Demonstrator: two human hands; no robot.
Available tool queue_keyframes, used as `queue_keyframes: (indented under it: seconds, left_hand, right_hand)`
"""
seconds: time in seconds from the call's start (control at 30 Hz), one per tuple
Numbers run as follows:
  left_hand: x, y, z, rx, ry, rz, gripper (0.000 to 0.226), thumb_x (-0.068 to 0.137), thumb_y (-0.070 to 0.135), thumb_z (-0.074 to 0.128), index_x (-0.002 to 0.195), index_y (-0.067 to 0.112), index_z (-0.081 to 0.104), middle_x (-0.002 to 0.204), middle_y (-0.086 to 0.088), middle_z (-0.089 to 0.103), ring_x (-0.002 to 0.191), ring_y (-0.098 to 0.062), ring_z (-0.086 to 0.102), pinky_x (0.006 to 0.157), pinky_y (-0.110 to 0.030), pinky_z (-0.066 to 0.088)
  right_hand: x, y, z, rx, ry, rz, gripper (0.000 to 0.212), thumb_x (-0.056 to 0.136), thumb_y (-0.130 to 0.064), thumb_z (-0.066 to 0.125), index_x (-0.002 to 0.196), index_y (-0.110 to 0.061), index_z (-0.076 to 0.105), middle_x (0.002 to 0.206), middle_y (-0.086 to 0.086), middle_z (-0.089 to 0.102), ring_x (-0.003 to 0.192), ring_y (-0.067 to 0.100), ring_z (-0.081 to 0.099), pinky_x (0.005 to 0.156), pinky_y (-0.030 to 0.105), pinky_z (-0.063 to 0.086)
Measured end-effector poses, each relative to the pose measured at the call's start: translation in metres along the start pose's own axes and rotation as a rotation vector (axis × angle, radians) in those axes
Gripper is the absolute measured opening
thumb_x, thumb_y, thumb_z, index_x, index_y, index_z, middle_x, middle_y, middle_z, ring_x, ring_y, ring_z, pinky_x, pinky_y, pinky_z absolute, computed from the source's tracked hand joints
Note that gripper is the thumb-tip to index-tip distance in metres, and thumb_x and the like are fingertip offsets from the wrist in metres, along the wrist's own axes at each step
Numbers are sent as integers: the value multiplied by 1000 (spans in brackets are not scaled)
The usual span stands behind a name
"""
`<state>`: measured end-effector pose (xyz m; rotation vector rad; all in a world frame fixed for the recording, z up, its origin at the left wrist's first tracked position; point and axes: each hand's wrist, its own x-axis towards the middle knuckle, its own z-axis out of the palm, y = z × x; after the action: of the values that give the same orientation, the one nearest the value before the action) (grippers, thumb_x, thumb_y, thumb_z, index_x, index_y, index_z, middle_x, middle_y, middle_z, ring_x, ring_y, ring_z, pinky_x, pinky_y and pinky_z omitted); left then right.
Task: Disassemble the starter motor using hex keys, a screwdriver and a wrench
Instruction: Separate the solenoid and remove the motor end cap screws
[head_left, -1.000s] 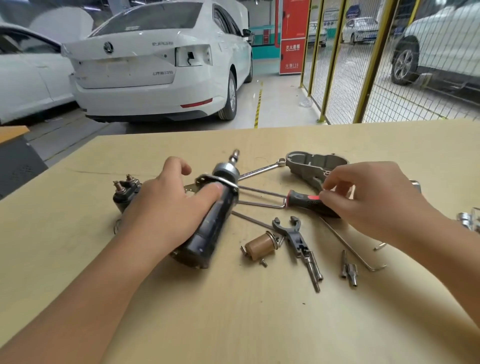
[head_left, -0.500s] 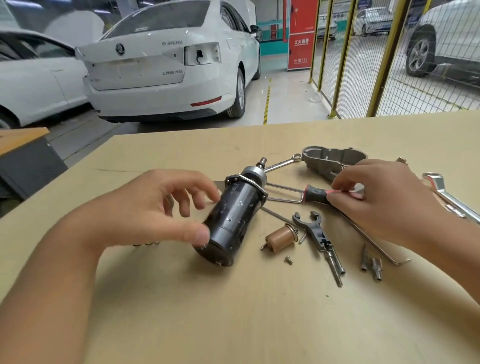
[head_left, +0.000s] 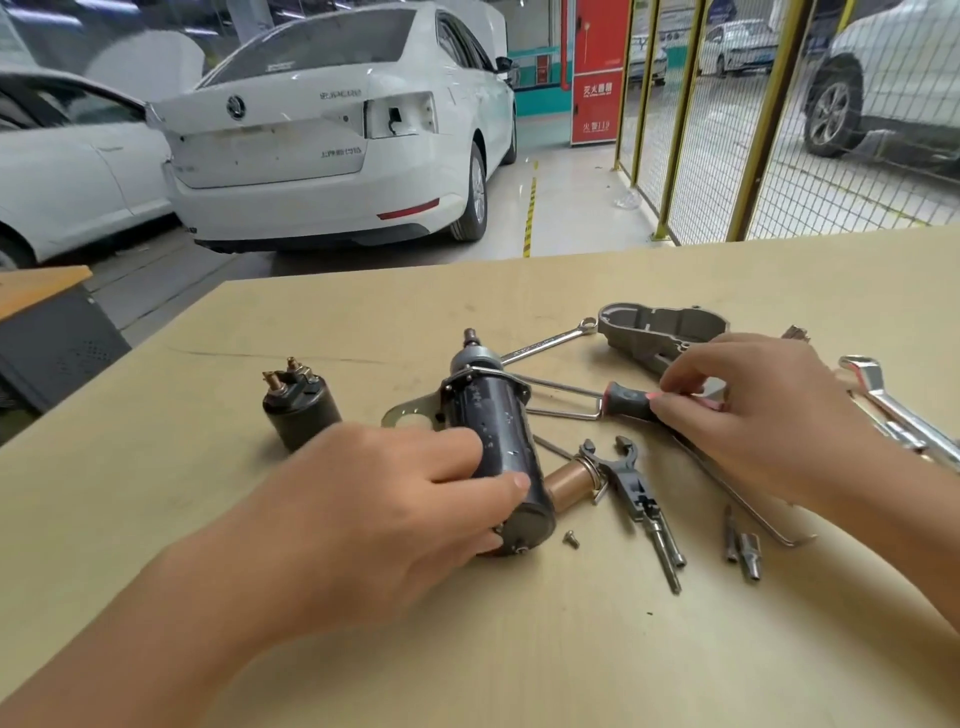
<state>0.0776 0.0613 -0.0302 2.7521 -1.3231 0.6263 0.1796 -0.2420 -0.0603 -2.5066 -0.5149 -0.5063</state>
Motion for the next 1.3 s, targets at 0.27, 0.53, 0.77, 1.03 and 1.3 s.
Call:
queue_keyframes:
  seconds: [0.27, 0.53, 0.77, 1.03, 1.3]
  left_hand:
    - [22, 6, 28, 42, 274, 220, 13, 98, 6, 67, 90, 3, 78, 104, -16, 73, 89, -36, 66, 78, -43, 53]
    - [42, -1, 48, -162, 83, 152, 24, 107, 19, 49, 105, 12, 72, 138, -4, 67, 134, -22, 60, 116, -55, 40]
    - [39, -35, 40, -39, -120, 84, 75, 85, 78, 65, 144, 32, 58, 145, 1, 58, 137, -25, 54, 113, -47, 41]
    - [42, -24, 57, 91, 81, 78, 65, 88, 59, 70, 132, 12, 64, 125, -9, 66, 116, -35, 63, 98, -56, 44]
    - [24, -32, 44, -246, 228, -171, 63, 88, 50, 65, 135, 13, 47, 123, -5, 61, 109, -16, 54, 93, -53, 50]
  right_hand:
    - [13, 30, -38, 129, 152, 169, 13, 83, -31, 75, 70, -32, 72, 69, -22, 69, 69, -6, 63, 57, 16, 42]
    - [22, 59, -73, 170, 278, 298, 9, 82, -32, 78, 74, -29, 75, 73, -6, 73, 70, 14, 67, 71, 33, 53]
    - [22, 61, -67, 102, 178, 323, 6, 83, -27, 77, 77, -25, 78, 73, -3, 74, 72, 19, 68, 75, 45, 59]
    - [18, 48, -56, 161, 218, 269, 11, 84, -22, 78, 75, -28, 75, 71, -11, 72, 70, 8, 67, 68, 29, 52]
    - [60, -31, 14, 20, -33, -187, 17, 91, -21, 65, 104, -29, 74, 91, -12, 70, 86, 14, 64, 74, 31, 50]
